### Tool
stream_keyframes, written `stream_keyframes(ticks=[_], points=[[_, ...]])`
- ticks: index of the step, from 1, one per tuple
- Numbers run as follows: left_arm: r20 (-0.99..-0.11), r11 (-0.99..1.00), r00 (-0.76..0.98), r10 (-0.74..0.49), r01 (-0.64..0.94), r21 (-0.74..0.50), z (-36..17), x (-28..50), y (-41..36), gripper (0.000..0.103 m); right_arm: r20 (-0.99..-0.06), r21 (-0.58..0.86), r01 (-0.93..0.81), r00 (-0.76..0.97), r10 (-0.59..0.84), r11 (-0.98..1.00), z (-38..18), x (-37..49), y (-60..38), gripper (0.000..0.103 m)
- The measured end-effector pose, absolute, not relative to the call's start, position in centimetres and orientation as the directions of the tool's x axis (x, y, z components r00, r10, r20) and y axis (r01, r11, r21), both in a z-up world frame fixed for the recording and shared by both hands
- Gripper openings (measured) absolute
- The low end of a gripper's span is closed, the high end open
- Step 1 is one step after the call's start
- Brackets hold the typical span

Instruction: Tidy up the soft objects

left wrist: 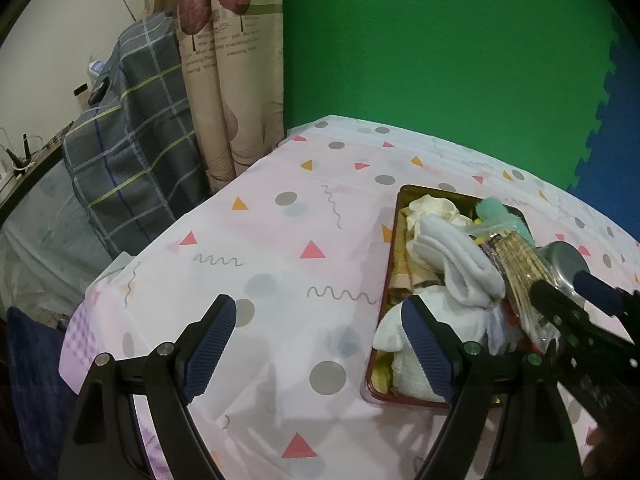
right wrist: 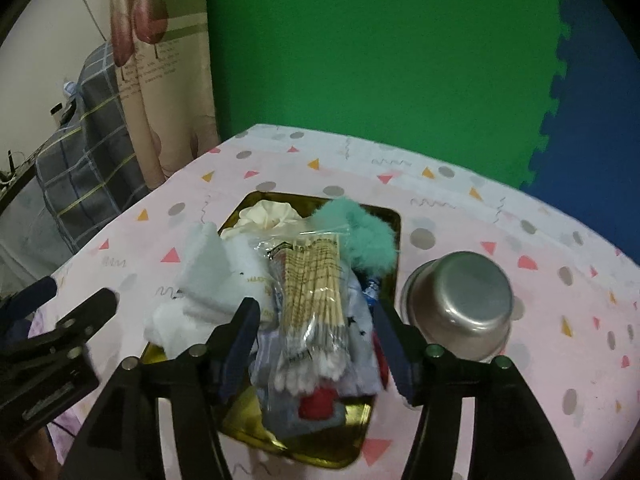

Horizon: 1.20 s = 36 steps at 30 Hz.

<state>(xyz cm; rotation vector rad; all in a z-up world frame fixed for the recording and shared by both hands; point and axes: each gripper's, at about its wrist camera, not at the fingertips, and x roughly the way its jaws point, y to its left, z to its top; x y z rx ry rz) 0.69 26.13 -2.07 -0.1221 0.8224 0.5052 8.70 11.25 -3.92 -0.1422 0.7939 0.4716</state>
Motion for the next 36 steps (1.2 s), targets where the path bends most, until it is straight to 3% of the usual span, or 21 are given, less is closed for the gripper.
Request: stream_keyframes(ticks=[14, 36], points=[[-0.723, 0.896, 0.589, 0.362, -0.435, 0.094, -1.5, 0.6, 24.4, 0.085, -0.715, 0.025, -0.443, 0.619, 0.325, 0.896, -3.6, 2.3, 7.6, 0.061], [-0.729, 0.903, 0.591, 0.347, -0.420, 0.090, -1.5, 0.7, 23.9, 0.085, -0.736, 0.022, -0.461, 0.594, 0.326, 0.887, -4.0, 1.6, 8.0, 0.061]])
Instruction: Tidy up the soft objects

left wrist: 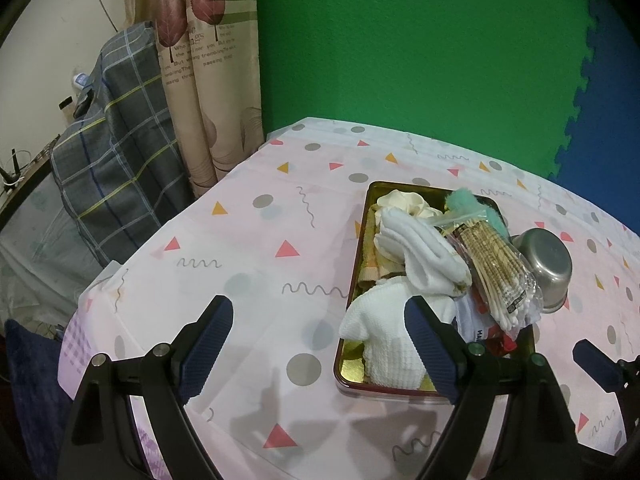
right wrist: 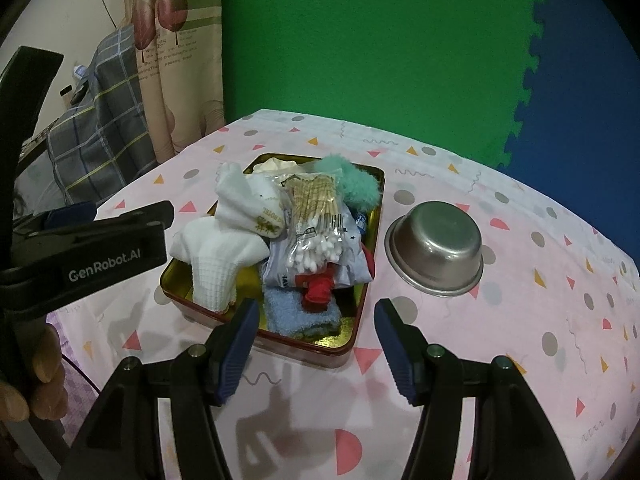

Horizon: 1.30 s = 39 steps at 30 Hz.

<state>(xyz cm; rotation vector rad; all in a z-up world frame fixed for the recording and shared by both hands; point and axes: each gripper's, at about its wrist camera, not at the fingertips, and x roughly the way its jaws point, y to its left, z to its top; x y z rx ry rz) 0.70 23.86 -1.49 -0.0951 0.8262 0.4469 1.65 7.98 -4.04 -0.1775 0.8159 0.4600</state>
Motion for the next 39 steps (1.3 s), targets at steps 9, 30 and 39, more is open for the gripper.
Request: stream_keyframes(ticks=[9, 30, 39], points=[[-0.729, 0.905, 0.591, 0.346, -0.414, 0.095, -1.55, 0.71, 23.81, 0.085, -0.740, 0.032, -0.451, 0.589, 0.325, 0.892, -4.13, 1.87, 7.80, 0.061], [-0.734, 0.908, 0.589, 0.339, -0.410, 0.090, -1.67, 0.86, 23.63, 0.085, -0.744, 0.028, -0.460, 0.583, 0.326, 0.888, -4.55, 1.53, 8.08, 0.061], [-0.734, 0.907, 0.589, 0.339, -0.411, 0.089, -1.64, 0.87, 23.64, 0.085, -0.746, 0.025, -0.461, 0.582, 0.324, 0.887, -4.79, 1.42, 8.22, 0.061]])
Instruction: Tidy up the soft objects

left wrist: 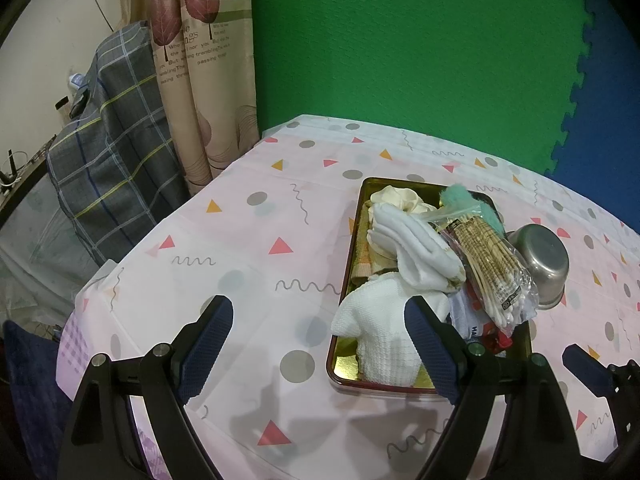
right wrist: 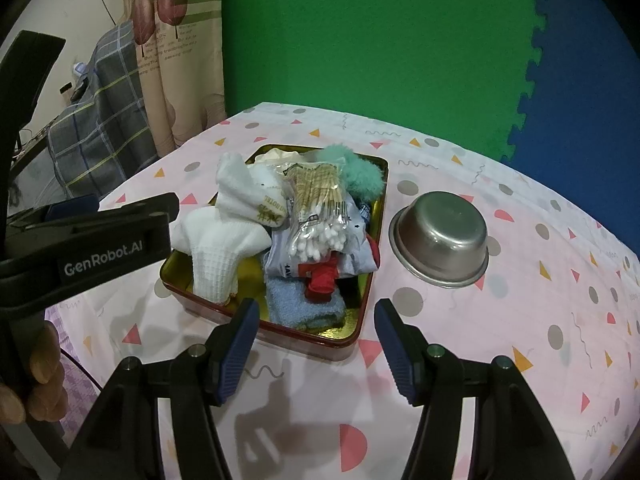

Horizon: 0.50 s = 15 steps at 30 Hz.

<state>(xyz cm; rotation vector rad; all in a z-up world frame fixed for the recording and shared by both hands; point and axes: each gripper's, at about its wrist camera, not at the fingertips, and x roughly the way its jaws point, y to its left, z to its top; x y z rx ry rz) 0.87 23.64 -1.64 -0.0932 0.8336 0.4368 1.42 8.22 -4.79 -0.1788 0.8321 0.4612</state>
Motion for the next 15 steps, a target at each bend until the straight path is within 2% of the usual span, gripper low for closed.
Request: stream_keyframes(ticks=[15], points=[[-0.739, 0.909, 0.587, 0.331, -0.407, 0.083, -1.99, 0.94, 23.43, 0.085, -0.750, 0.027, -0.466, 0.575, 0.326, 0.885, -4.96, 1.26, 8.31, 0.061]])
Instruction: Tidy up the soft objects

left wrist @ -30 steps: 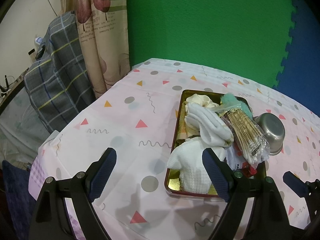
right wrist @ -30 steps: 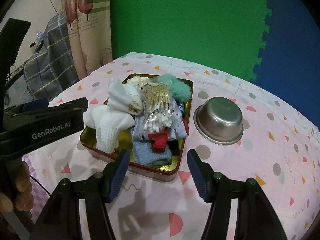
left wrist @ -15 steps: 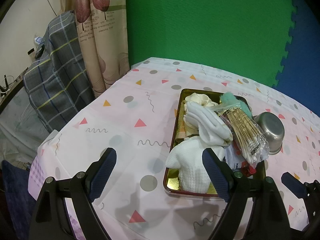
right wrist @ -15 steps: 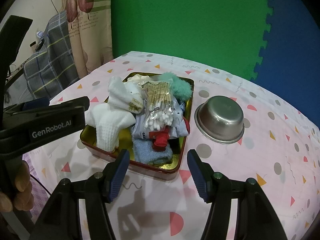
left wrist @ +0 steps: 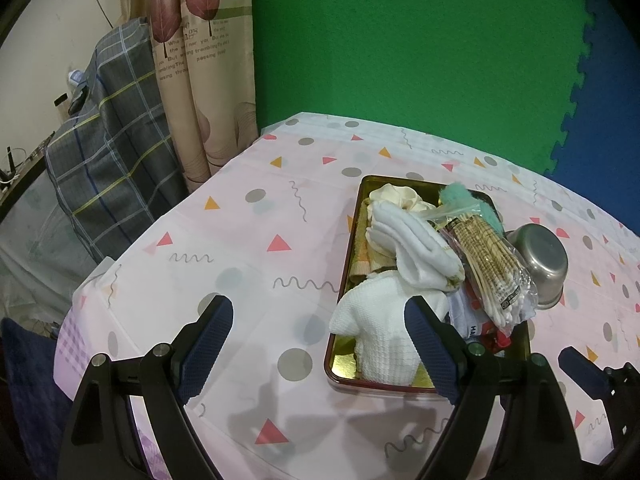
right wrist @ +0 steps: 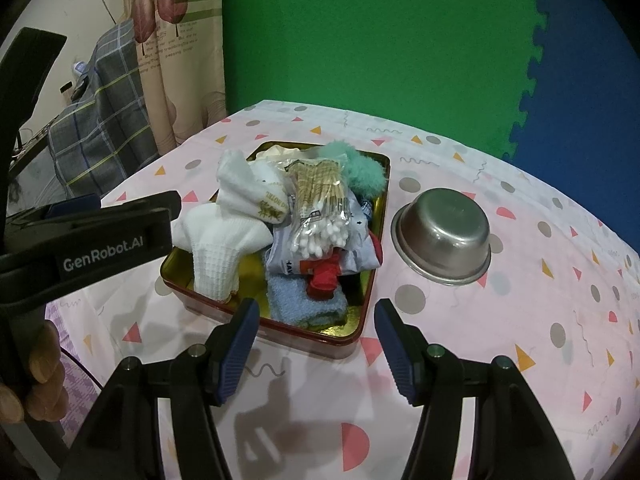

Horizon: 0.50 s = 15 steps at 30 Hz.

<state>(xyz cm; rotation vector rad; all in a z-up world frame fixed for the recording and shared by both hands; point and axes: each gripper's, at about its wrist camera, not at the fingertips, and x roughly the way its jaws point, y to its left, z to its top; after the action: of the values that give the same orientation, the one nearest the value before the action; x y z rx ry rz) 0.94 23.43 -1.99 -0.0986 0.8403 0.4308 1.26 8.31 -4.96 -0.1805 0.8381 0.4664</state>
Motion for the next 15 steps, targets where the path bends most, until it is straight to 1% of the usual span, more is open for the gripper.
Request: stream_keyframes(ticks=[15], points=[[-0.743, 0.921, 0.597, 0.303, -0.383, 0.068, -1.83, 0.80, 23.26, 0.085, -0.752, 0.025, -0.466, 0.575, 0.324, 0.884, -5.03, 1.38, 8.39, 0.061]])
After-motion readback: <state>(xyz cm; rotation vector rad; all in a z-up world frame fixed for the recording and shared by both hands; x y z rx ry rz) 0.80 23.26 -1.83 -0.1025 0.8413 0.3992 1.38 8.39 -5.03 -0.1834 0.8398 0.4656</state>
